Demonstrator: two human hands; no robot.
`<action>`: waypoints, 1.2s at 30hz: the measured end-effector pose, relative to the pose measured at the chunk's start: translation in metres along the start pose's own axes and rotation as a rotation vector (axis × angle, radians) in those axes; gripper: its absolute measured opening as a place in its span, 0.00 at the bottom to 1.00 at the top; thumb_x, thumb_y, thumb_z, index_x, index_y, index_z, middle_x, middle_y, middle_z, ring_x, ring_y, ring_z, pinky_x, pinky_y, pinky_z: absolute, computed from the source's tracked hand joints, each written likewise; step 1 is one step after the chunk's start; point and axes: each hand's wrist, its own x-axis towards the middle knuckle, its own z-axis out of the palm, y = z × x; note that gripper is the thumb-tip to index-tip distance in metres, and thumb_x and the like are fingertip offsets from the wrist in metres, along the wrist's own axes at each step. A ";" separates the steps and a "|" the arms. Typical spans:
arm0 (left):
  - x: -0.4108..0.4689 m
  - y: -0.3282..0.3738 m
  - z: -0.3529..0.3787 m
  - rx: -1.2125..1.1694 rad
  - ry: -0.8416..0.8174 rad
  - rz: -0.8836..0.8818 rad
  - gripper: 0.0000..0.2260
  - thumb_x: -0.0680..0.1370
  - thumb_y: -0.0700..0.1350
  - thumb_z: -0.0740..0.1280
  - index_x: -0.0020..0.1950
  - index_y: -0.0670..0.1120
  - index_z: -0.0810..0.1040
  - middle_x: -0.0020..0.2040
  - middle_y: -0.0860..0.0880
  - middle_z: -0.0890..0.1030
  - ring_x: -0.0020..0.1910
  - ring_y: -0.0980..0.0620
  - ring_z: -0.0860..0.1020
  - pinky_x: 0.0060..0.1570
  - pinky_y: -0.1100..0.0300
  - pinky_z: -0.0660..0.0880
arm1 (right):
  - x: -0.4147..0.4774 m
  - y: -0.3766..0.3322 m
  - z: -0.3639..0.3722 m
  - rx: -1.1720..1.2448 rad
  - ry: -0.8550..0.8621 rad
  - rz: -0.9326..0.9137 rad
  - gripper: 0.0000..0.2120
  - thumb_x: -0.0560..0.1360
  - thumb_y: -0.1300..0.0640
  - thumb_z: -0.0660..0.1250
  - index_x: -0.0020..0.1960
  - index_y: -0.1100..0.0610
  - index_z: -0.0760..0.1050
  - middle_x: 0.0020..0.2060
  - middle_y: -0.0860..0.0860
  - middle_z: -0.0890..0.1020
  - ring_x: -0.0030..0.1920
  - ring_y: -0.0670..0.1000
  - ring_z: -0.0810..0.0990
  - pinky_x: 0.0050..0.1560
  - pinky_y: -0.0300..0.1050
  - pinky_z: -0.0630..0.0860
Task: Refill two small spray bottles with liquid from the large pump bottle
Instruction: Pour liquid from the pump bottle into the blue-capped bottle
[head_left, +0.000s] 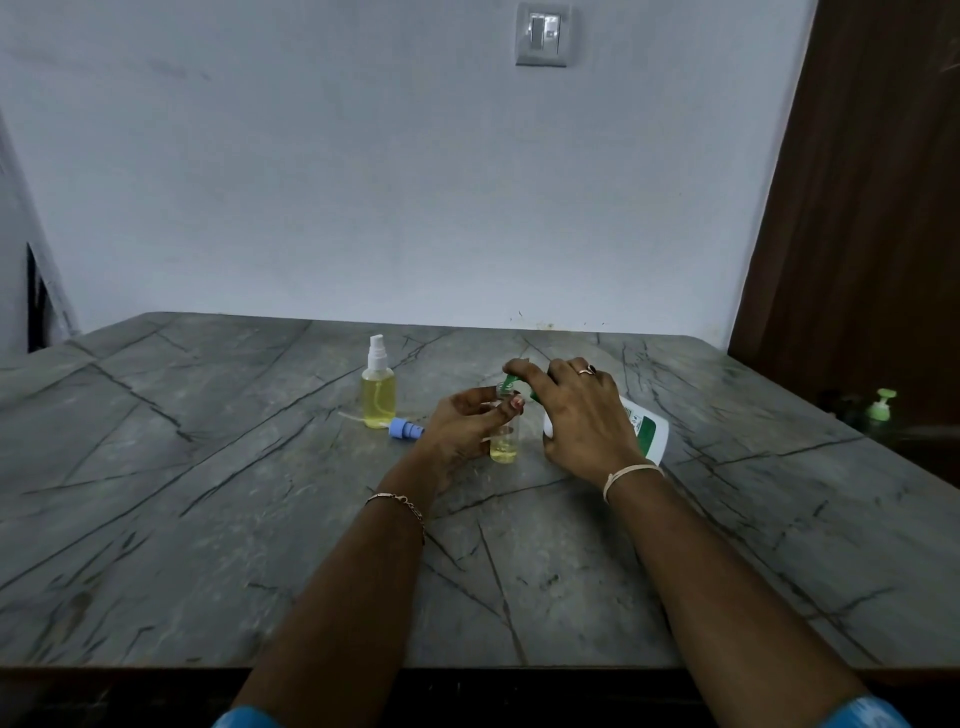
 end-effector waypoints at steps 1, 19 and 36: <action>0.000 0.000 0.000 -0.008 -0.001 -0.001 0.14 0.73 0.42 0.72 0.58 0.42 0.78 0.56 0.40 0.81 0.50 0.46 0.80 0.49 0.52 0.79 | 0.000 0.001 0.000 -0.007 -0.001 -0.005 0.43 0.64 0.58 0.72 0.73 0.44 0.56 0.52 0.54 0.76 0.55 0.57 0.73 0.55 0.53 0.69; 0.001 0.000 -0.001 0.007 -0.010 0.031 0.13 0.73 0.42 0.72 0.57 0.42 0.79 0.51 0.44 0.82 0.46 0.49 0.80 0.41 0.59 0.80 | -0.003 -0.004 -0.006 -0.043 -0.032 0.012 0.52 0.68 0.60 0.70 0.75 0.39 0.37 0.51 0.54 0.75 0.54 0.57 0.73 0.53 0.52 0.71; 0.002 -0.002 -0.002 0.034 -0.023 0.025 0.08 0.71 0.43 0.74 0.48 0.49 0.80 0.51 0.45 0.83 0.49 0.48 0.82 0.52 0.51 0.79 | 0.002 -0.006 0.000 -0.037 0.009 0.035 0.40 0.64 0.62 0.71 0.70 0.45 0.58 0.53 0.53 0.76 0.57 0.57 0.72 0.58 0.52 0.68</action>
